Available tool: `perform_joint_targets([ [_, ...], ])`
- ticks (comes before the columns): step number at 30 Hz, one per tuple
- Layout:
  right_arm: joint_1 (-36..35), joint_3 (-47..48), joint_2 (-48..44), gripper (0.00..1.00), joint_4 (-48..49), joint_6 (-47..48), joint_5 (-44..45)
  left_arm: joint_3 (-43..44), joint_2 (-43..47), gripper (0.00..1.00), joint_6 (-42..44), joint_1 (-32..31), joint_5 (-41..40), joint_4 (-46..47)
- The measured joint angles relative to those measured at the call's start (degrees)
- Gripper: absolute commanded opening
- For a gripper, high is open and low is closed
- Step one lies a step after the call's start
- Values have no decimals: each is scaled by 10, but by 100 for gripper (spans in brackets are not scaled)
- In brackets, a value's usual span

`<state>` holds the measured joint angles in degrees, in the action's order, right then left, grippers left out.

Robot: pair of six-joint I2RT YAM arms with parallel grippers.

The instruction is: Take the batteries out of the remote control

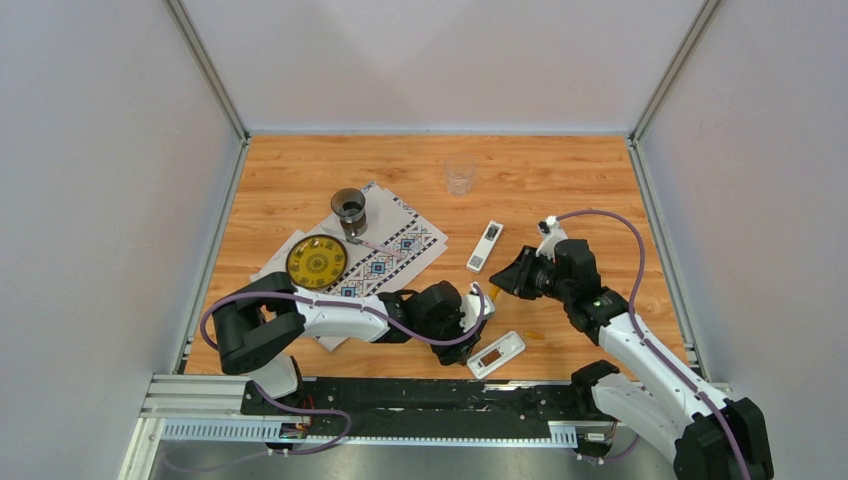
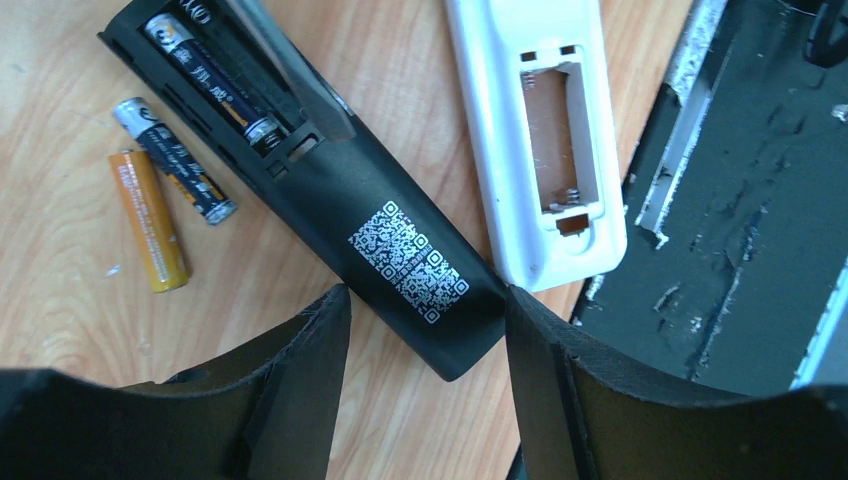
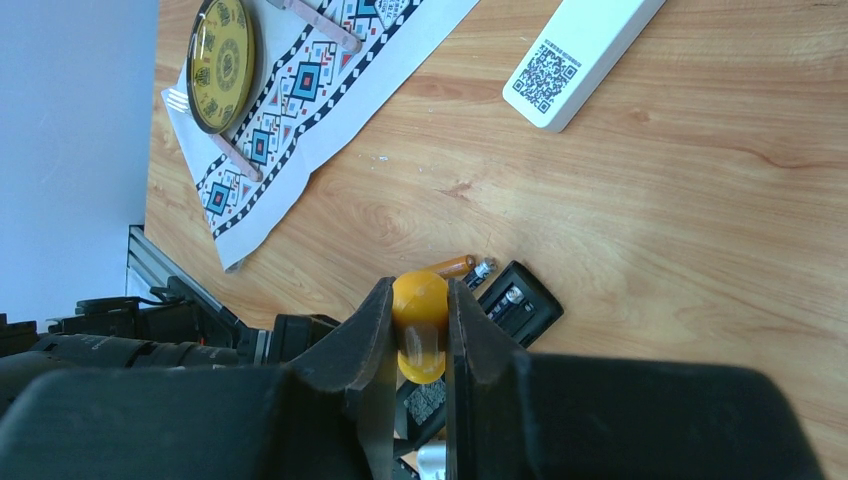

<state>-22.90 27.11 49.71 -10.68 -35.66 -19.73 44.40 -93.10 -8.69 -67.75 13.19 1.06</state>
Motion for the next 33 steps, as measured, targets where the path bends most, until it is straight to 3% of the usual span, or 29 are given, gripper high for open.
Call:
perform_joint_targets([
  [22, 2, 0, 37, 0, 0, 12, 12, 2, -17, 63, -16, 0, 72, 28],
  [33, 2, 0, 44, 0, 1, 19, 24, -62, 36, 61, -47, 47, 68, 67],
])
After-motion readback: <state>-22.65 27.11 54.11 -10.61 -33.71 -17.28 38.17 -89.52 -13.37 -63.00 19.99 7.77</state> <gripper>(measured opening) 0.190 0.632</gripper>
